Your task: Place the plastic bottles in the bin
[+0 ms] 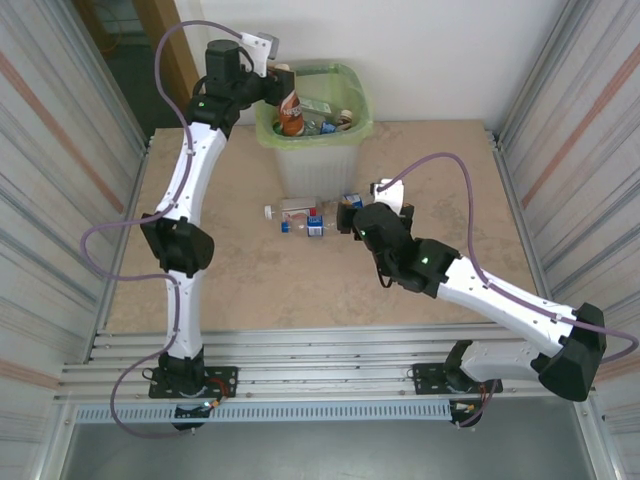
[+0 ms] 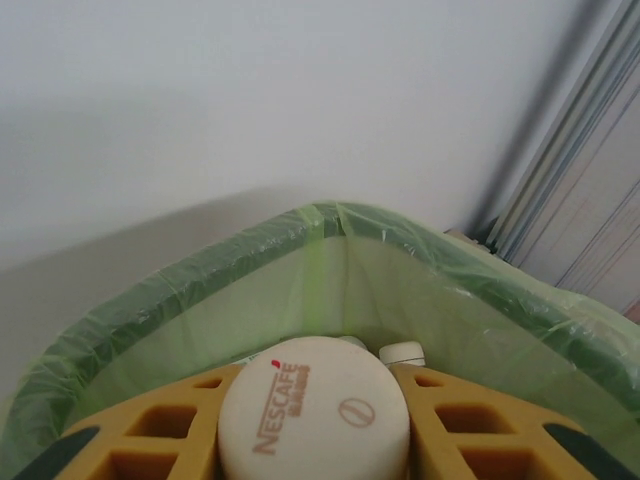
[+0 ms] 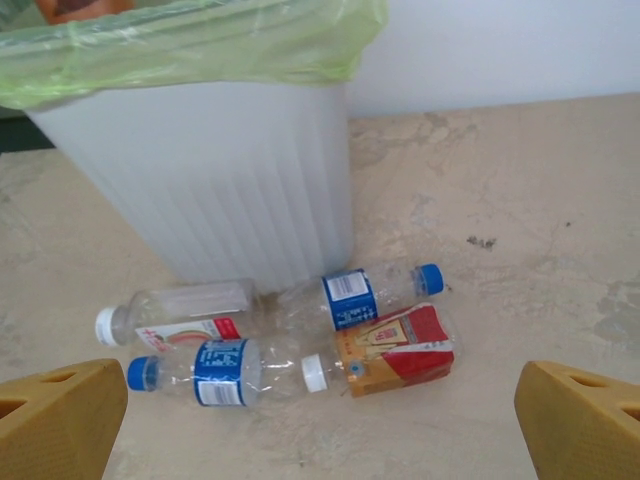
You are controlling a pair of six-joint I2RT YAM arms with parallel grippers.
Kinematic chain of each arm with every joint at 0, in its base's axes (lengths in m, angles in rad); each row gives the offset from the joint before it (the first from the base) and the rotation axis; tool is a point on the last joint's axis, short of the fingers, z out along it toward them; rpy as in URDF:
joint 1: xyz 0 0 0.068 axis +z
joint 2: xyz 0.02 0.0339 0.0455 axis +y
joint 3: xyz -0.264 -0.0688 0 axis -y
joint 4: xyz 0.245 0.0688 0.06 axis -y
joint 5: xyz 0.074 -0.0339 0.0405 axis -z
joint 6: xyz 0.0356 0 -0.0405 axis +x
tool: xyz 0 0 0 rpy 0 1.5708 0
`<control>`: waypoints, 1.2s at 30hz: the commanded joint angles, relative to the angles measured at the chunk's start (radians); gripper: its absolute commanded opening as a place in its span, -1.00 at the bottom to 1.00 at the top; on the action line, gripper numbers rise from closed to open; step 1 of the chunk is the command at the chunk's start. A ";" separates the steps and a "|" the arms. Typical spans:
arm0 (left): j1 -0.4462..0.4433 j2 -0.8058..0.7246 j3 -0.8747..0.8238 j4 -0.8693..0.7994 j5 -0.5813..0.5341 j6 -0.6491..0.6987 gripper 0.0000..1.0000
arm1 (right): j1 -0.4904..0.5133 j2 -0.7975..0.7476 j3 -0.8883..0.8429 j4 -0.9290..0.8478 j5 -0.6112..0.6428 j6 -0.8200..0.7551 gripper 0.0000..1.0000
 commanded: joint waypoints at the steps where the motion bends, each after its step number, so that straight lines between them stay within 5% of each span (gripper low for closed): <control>1: 0.010 0.036 0.021 -0.047 0.043 -0.011 -0.13 | -0.052 -0.001 0.040 -0.093 -0.022 0.080 0.95; 3: 0.011 0.043 0.021 -0.031 0.047 -0.020 0.20 | -0.095 0.015 0.066 -0.138 -0.074 0.107 0.95; 14: 0.010 0.072 0.033 0.110 0.015 -0.084 0.70 | -0.200 0.083 0.125 -0.245 -0.174 0.178 0.95; 23: 0.010 0.013 -0.025 0.107 -0.010 -0.081 0.78 | -0.262 0.110 0.145 -0.329 -0.211 0.253 0.95; 36: -0.004 -0.315 -0.384 0.137 -0.084 -0.035 0.92 | -0.378 0.270 0.175 -0.365 -0.382 0.386 0.95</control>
